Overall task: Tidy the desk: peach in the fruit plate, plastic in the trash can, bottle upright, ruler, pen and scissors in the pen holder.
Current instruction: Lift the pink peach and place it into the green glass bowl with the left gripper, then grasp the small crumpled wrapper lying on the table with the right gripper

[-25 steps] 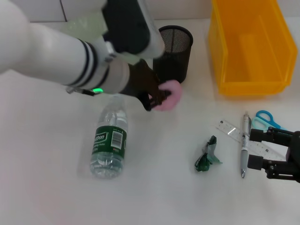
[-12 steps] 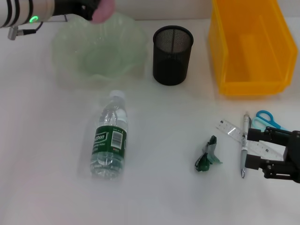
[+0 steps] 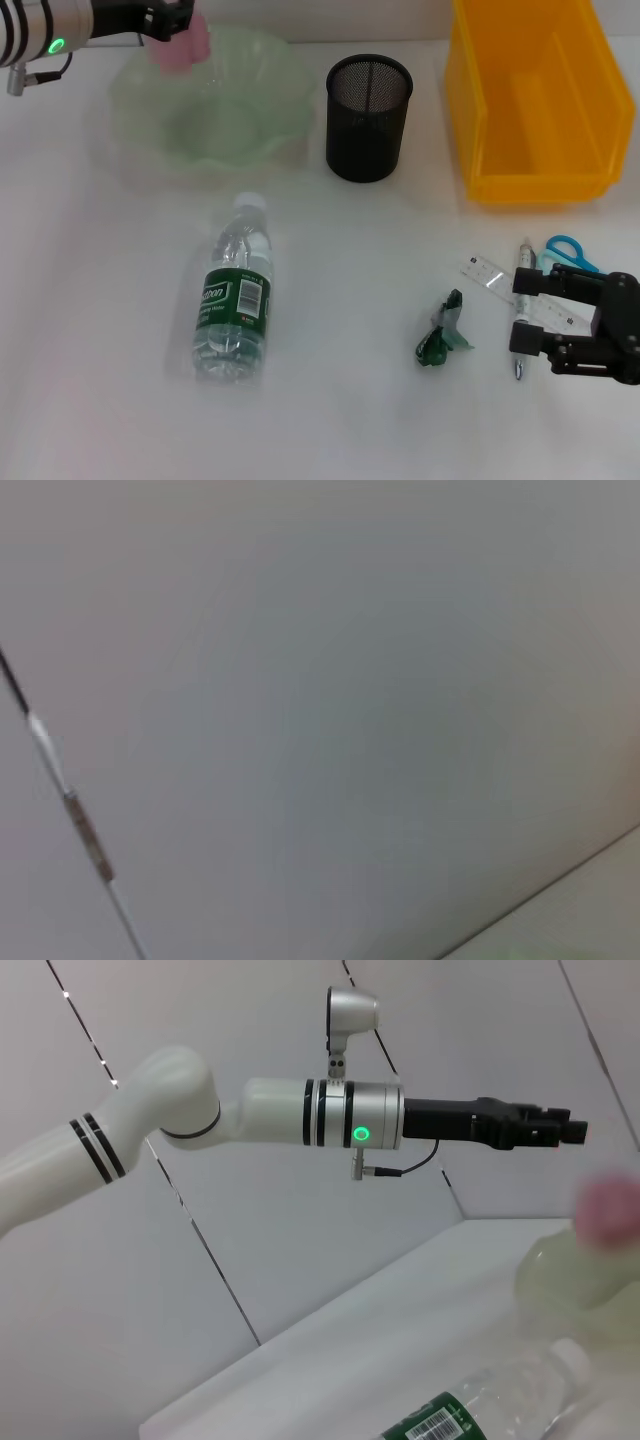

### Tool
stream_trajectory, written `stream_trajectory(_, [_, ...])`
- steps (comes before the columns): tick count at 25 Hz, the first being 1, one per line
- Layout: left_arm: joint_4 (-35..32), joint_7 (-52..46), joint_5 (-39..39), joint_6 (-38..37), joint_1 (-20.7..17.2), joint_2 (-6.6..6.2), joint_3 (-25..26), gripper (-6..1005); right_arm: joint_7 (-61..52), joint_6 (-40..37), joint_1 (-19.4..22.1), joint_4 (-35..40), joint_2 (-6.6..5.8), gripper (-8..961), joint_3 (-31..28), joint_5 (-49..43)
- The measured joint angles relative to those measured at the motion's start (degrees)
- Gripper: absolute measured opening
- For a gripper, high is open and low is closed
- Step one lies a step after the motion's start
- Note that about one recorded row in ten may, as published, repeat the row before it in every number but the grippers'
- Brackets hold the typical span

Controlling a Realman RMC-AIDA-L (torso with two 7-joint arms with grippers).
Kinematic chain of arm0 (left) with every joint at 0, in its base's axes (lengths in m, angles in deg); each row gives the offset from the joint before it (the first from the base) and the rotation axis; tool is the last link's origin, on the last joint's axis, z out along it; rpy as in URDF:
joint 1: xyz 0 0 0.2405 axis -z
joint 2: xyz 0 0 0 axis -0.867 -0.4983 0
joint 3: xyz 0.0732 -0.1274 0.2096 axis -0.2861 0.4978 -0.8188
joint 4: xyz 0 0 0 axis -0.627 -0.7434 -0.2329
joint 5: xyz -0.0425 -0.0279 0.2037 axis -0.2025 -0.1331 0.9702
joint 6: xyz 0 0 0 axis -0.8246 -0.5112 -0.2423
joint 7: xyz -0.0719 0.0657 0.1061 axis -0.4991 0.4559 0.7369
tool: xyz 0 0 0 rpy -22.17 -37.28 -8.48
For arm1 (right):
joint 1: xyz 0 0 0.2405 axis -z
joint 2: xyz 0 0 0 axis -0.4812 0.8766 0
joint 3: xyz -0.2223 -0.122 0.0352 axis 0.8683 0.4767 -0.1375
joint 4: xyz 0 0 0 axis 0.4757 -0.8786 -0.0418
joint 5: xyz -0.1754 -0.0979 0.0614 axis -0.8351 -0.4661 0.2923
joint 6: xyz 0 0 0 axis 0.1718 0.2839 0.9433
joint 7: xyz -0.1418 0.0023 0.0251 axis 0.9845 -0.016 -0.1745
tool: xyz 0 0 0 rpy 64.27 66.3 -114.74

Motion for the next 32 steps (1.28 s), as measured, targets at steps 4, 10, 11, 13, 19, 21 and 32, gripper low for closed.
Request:
stream_trajectory(4, [-1.4,0.0,-0.1,0.1,-1.6,0.07,-0.1,393,0.0,0.0,-0.6,-0.1,0.00,828,-0.1,0.1])
stream_trajectory(10, [-2.8,1.9,-5.3,-4.0,-3.9,-0.03,-0.4,598,-1.1,0.5,-1.6,-0.1,0.00,828,-2.4,1.4])
stream_trajectory(11, [-3.5,3.9,-8.4,-6.6,-4.4,-0.05,-0.3,632,-1.8,0.6,-1.8,-0.1,-0.01,828,-3.6,2.1])
stream_trajectory(13, [-4.6,9.3,-15.5,-13.2,-5.8,-0.18,0.3,753,-5.2,0.8,-2.4,0.4,-0.60,828,-6.8,4.9])
stream_trajectory(19, [-0.6,30.1,-32.2,-41.2,-8.9,-0.49,5.7,812,-14.4,1.8,-2.6,2.7,-3.10,828,-13.0,11.3])
stream_trajectory(21, [3.1,34.6,-32.2,-47.7,-9.0,-0.52,6.2,812,-18.8,1.5,-2.6,5.4,-4.25,828,-13.8,13.7])
stream_trajectory(32, [11.9,40.4,-31.9,-53.9,-10.6,-0.34,8.7,813,-47.7,-7.5,-10.0,53.0,-6.36,828,-2.1,-9.8])
